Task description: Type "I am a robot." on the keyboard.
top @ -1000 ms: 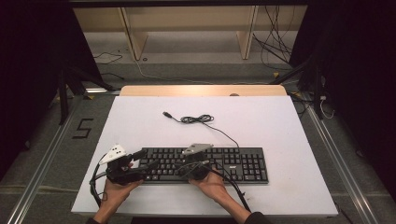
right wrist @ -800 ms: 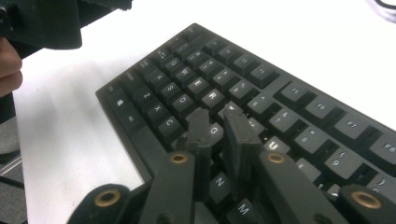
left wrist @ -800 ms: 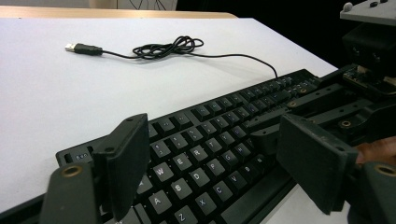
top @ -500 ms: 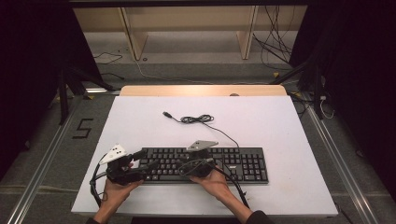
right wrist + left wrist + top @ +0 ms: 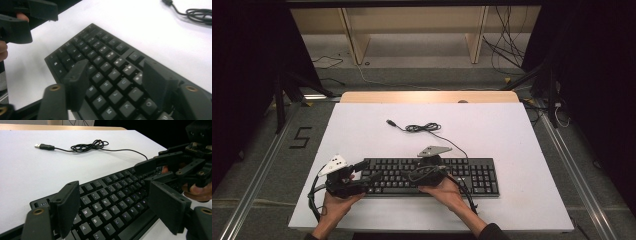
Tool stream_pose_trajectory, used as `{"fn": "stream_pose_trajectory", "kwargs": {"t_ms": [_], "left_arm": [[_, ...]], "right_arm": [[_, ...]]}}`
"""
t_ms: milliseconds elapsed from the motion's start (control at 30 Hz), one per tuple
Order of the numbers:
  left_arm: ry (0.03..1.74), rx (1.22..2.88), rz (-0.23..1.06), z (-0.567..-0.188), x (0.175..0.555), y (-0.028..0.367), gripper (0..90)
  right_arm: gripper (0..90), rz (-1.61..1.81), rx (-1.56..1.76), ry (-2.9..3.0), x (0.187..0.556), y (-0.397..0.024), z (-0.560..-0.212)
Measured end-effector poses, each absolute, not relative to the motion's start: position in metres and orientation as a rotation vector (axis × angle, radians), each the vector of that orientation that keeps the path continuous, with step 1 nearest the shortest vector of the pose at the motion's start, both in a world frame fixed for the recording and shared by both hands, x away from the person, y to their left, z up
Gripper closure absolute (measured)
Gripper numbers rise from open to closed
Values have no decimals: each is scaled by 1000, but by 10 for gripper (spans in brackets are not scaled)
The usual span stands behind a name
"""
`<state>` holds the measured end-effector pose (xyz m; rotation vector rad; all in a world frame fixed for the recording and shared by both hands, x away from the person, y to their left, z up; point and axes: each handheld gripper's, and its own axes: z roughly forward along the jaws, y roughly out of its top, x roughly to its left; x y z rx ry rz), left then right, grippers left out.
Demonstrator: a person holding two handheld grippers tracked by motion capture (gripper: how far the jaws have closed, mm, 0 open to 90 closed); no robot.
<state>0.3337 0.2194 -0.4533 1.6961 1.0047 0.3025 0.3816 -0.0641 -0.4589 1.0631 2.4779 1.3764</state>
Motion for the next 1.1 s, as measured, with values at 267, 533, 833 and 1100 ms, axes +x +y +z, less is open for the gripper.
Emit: {"fn": "stream_pose_trajectory", "kwargs": {"t_ms": [267,533,833,1100], "left_arm": [[1002,1693,304,-453,333,219,253],[1003,1692,304,-453,333,219,253],[1001,1694,305,-453,333,219,253],[1003,1695,305,-453,333,219,253]], "right_arm": [[326,1405,1064,2444,385,-78,-452],[475,1386,1069,2417,386,-85,-450],[756,1303,1088,2423,390,-89,-454],[900,1224,1100,2457,393,-88,-461]]}}
